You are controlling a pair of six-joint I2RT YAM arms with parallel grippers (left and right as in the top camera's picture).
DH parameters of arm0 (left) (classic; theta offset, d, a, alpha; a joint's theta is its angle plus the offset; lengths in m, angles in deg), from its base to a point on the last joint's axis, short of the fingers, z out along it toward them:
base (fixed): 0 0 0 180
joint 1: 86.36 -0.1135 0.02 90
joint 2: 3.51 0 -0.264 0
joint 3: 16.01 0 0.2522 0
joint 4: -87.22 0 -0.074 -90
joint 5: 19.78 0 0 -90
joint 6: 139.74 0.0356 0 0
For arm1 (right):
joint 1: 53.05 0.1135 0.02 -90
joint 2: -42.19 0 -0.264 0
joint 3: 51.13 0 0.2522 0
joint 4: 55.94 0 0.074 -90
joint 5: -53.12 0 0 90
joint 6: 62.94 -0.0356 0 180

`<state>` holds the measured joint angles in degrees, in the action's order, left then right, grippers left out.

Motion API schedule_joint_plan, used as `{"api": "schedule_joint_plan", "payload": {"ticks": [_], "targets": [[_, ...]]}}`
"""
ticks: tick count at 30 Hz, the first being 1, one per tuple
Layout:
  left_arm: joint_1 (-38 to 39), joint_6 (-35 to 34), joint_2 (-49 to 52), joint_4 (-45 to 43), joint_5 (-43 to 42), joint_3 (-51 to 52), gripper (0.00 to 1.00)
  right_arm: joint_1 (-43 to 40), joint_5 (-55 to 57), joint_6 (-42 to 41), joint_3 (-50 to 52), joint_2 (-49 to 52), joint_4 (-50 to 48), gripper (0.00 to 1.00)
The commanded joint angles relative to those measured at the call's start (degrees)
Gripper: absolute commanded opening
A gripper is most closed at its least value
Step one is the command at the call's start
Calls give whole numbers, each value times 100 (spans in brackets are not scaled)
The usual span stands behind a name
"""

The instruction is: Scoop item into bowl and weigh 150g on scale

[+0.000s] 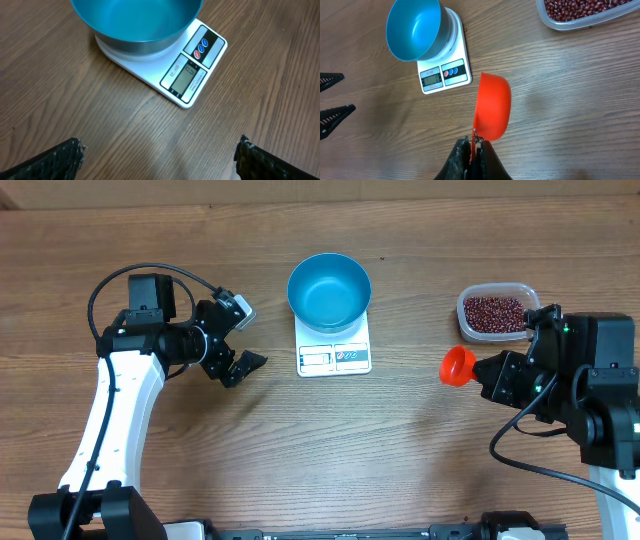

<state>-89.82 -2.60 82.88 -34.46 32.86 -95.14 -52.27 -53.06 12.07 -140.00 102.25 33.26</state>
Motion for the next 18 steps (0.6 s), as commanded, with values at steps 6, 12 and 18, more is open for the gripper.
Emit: {"api": "schedule_joint_plan", "payload": {"ticks": [6, 12, 18], "targets": [[15, 87, 48, -166, 33, -155, 100, -20, 33, 11, -114, -26, -9, 4], [15, 87, 48, -166, 33, -155, 100, -20, 33, 11, -114, -26, -11, 4], [22, 94, 48, -343, -68, -155, 99, -20, 33, 28, -114, -26, -9, 4]]}}
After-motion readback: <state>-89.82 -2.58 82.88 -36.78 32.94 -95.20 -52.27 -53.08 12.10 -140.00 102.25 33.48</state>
